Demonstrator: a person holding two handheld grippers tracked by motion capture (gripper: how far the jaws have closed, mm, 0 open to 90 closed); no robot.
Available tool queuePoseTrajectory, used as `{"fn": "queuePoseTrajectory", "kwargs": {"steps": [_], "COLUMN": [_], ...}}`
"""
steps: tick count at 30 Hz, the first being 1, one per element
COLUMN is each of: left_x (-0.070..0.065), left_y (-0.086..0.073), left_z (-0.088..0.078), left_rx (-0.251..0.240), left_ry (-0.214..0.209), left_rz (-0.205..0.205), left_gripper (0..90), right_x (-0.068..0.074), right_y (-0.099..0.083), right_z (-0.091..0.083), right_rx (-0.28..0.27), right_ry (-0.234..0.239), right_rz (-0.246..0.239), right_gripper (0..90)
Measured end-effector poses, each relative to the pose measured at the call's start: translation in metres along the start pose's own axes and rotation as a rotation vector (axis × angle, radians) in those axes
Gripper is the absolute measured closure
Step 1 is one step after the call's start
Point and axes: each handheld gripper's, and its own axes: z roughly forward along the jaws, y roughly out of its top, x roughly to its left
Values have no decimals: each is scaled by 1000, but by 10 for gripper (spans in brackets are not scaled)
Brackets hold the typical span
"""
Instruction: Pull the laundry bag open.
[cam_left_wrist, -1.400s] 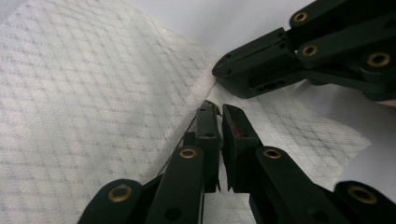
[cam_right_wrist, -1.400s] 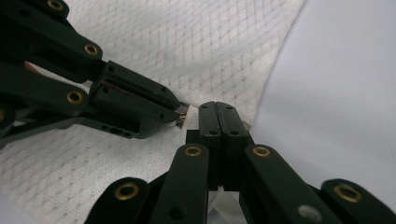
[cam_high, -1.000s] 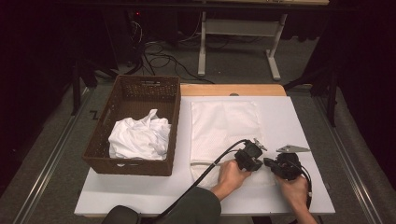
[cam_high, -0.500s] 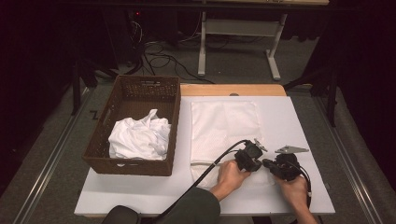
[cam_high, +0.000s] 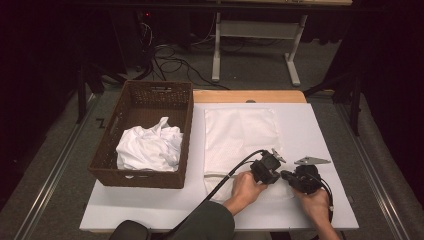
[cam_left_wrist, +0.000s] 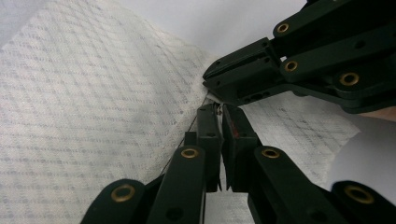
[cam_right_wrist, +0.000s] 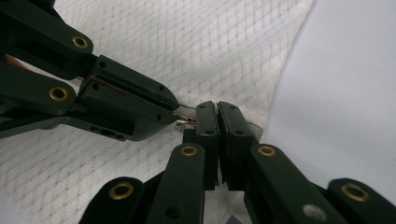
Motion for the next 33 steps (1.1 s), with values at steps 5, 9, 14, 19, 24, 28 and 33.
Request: {"fn": "queuePoseTrajectory", "kwargs": {"steps": [5, 9, 14, 19, 24, 28, 33], "left_x": [0, 0, 1, 1, 2, 2, 3], "left_y": [0, -1, -1, -1, -1, -1, -2], "left_z": [0, -2, -4, -7, -8, -10, -12], "left_rx": [-1, 4, 6, 5, 9, 13, 15], "left_ry": [-1, -3, -7, -6, -2, -2, -4], "left_rz": [0, -2, -4, 1, 3, 6, 8], "left_gripper": [860, 860, 860, 860, 860, 860, 860], "right_x": [-1, -1, 1, 0, 0, 0, 0], "right_y": [0, 0, 0, 0, 0, 0, 0], "right_z": [0, 0, 0, 0, 0, 0, 0], "right_rx": [-3, -3, 0, -2, -3, -2, -2], "right_ry": [4, 4, -3, -3, -2, -2, -1], "right_rz": [-1, 9, 11, 10, 9, 10, 11], "right_gripper": [879, 879, 879, 879, 879, 879, 880]}}
